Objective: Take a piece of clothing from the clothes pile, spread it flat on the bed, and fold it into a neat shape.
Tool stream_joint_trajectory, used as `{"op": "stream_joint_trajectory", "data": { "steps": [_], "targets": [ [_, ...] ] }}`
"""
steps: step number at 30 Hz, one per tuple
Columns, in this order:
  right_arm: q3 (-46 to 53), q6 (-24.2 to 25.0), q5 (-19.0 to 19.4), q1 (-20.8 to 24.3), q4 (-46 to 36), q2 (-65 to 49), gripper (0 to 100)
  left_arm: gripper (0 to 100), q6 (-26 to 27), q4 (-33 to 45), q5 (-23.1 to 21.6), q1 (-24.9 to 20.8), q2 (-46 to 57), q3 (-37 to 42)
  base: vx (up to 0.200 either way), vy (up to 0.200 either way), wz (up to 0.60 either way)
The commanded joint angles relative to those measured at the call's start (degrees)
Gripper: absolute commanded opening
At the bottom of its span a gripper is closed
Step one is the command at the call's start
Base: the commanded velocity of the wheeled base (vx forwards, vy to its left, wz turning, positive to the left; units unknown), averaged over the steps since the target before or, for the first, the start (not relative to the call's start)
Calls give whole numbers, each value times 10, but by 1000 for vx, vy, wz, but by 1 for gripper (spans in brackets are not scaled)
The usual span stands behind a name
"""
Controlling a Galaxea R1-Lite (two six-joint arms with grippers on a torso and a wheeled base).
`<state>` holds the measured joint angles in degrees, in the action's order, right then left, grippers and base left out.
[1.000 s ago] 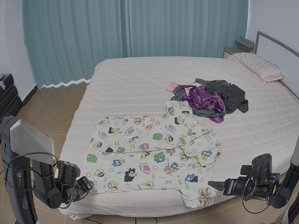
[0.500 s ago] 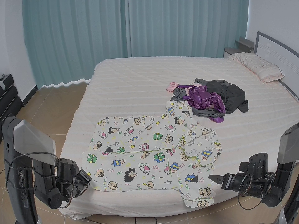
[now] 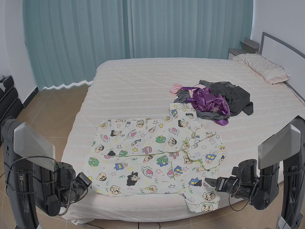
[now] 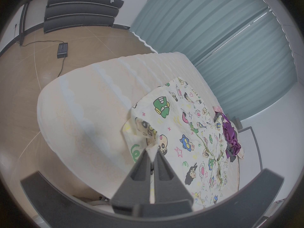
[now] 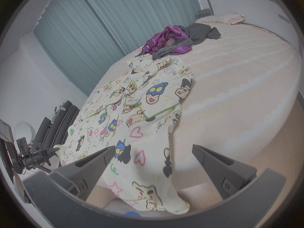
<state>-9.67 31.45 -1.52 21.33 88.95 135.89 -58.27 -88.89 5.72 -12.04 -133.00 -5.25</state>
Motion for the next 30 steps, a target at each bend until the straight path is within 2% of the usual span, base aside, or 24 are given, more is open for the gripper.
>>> {"op": "stream_joint_trajectory", "data": {
  "steps": [1, 9, 10, 13, 16, 18, 19, 21, 30],
  "targets": [
    [-41, -10, -1, -1, -5, 32, 100, 0, 1, -11, -10, 8, 4, 13, 0, 0, 0],
    [-69, -20, -3, 18, -48, 33, 100, 0, 1, -11, -9, 10, 3, 10, 0, 0, 0],
    [-69, -20, -3, 18, -48, 33, 0, 0, 1, -11, -9, 10, 3, 10, 0, 0, 0],
    [-97, -22, -34, 10, -54, 33, 0, 0, 1, -11, -4, 11, 4, 5, 0, 0, 0],
    [-102, -22, -34, 4, -55, 28, 0, 0, 2, -11, -2, 11, 5, 1, 0, 0, 0],
    [-112, -23, -34, -4, -56, 22, 0, 0, 2, -11, 14, 11, 9, -12, 0, 0, 0],
    [-121, -23, -35, -13, -57, 19, 0, 0, -1, -11, 42, 11, 15, -20, 0, 0, 0],
    [-131, -24, -34, -19, -56, 17, 0, 0, -3, -11, 54, 11, 17, -26, 0, 0, 0],
    [-185, -32, -31, -45, -75, 18, 0, 0, -4, -11, 57, 38, 7, -69, 0, 0, 0]
  ]
}}
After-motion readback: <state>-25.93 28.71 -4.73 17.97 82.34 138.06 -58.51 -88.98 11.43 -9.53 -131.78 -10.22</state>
